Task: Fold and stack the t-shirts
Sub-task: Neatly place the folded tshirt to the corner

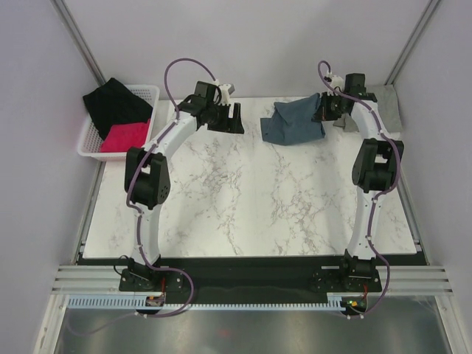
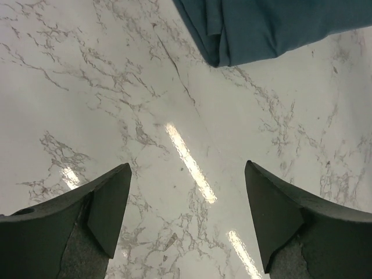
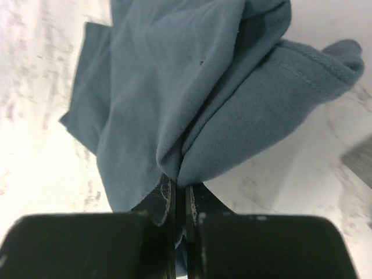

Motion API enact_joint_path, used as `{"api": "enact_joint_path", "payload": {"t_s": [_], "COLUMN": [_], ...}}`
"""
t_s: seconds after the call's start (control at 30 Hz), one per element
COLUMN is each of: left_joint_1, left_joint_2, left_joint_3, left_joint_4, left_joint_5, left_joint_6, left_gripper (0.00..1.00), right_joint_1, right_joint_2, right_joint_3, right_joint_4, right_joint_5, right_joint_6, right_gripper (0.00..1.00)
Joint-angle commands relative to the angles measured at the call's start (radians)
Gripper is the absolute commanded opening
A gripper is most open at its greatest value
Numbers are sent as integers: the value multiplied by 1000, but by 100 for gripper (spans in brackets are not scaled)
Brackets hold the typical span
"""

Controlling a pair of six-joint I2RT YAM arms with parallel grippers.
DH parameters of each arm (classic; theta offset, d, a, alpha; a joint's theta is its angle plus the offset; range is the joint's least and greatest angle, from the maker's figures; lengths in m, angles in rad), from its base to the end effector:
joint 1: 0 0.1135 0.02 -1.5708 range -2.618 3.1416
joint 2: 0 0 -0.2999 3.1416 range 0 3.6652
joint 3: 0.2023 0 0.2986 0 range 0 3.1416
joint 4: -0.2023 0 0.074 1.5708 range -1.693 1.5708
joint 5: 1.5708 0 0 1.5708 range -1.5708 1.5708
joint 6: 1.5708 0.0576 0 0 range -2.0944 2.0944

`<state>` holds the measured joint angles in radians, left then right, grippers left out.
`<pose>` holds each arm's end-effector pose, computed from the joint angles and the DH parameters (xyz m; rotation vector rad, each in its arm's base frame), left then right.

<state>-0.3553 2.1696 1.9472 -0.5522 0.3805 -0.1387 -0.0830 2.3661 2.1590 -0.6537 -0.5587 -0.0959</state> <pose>0.5351 -0.2214 0.2661 0.4473 2.3369 -0.6867 0.6132 -0.0204 0.2289 -0.2626 2.3264 0.5880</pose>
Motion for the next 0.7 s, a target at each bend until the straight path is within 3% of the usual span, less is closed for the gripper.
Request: {"api": "enact_joint_path", "payload": {"t_s": [0.0,0.27,0.67], "left_joint_1": [-2,-5,-13], "left_joint_2": [-51,-65,-62], "left_joint_3": [-36,-85,-99], "left_joint_4": [-18,-22,-22], "left_joint_5": [-25,-11,-8], "left_joint_6": [53,45,50], "left_gripper": [87,86,86], "right_joint_1": [-34,-96,-193], "right_joint_2": [-65,-50,-34], "right_joint_3": [82,200,268], "right_joint_4": [-49,-32,48], "right_joint_5": [123,279,352], "right_joint_6": [-119,-177,-157], "right_gripper": [0,0,0]}}
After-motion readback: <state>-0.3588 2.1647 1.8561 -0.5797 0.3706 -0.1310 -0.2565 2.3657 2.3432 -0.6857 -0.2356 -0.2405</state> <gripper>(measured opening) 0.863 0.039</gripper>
